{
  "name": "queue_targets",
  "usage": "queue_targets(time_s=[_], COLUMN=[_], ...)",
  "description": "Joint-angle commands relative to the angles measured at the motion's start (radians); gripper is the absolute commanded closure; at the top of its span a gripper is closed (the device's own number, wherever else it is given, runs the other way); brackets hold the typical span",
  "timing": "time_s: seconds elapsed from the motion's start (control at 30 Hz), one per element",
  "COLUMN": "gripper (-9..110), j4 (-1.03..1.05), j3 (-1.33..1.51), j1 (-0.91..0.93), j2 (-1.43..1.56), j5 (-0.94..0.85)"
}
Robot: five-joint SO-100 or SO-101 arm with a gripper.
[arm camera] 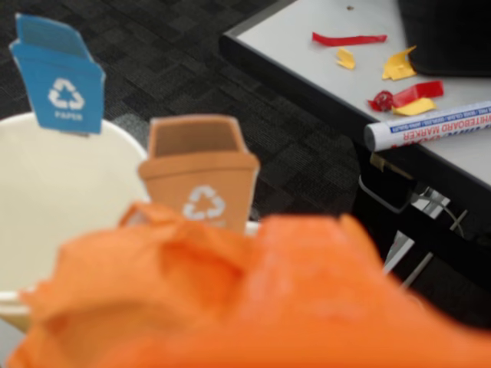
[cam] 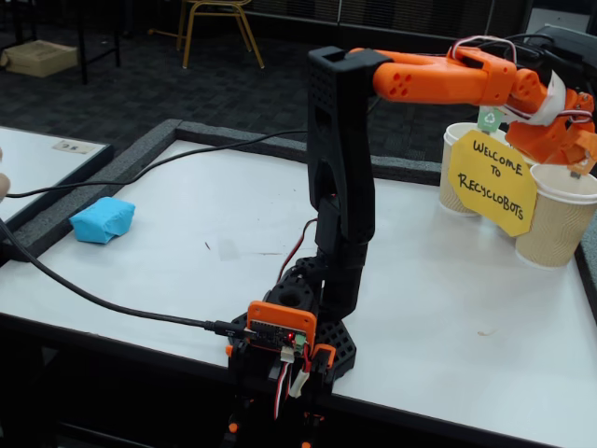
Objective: Sort rubbish by color.
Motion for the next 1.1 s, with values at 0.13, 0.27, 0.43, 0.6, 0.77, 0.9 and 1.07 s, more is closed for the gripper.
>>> queue_targets(time_s=[0.13, 0.27, 0.43, 0.6, 0.77, 0.9, 1.07], gripper=[92, 92, 91, 90, 86, 87, 87], j4=[-0.087, -0.089, -0.083, -0.067, -0.046, -0.005, 0.028], j3=[-0.112, -0.103, -0.091, -0.078, -0.066, -0.061, -0.061], j1=[0.032, 0.032, 0.032, 0.032, 0.031, 0.031, 0.031], j2=[0.026, 0.026, 0.028, 0.032, 0.038, 0.046, 0.048], j5=[-0.015, -0.015, -0.015, -0.015, -0.015, -0.015, -0.015])
